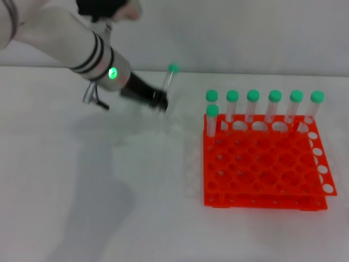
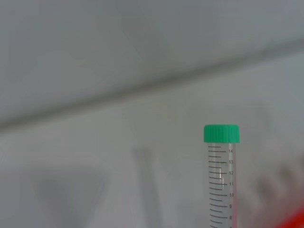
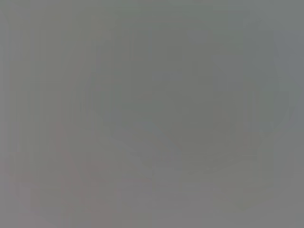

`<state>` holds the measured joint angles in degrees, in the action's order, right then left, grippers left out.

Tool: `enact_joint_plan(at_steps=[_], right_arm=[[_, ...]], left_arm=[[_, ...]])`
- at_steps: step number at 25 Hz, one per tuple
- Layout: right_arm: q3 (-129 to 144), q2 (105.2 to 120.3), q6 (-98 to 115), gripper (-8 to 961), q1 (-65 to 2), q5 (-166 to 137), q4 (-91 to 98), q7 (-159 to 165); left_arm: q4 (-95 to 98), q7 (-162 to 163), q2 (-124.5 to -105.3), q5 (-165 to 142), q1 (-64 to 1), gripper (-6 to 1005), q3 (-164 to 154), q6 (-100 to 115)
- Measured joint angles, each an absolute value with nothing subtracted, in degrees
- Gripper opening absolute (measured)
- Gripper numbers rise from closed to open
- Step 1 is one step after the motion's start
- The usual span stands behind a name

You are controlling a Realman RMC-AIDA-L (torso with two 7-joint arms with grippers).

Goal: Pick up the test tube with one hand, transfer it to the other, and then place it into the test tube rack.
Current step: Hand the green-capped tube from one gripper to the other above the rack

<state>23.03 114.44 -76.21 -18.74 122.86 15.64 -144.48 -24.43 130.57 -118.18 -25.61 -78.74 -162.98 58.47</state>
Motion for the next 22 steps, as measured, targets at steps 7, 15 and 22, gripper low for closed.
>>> enact_joint_plan(at_steps=[7,15,22], right_arm=[[23.1,114.53,-76.0,842,-18.7,122.8,15.6,-142.8],[23.7,113.62,-75.7,830,-18.7,122.2,15.6,-134.9],[26.4,110.78,-78.7,819,-18.5,119.3,16.1,-122.9]], left_arm=[[-25.4,105.6,-117.17,11.1,-70.1,207,-163.0,56.5],[-16.3,67.3,-118.82,52.8,-54.2,211,-162.9,69.8],[-0.4,45.7,-119.16,55.3,-46.4,215,-163.0,80.9]])
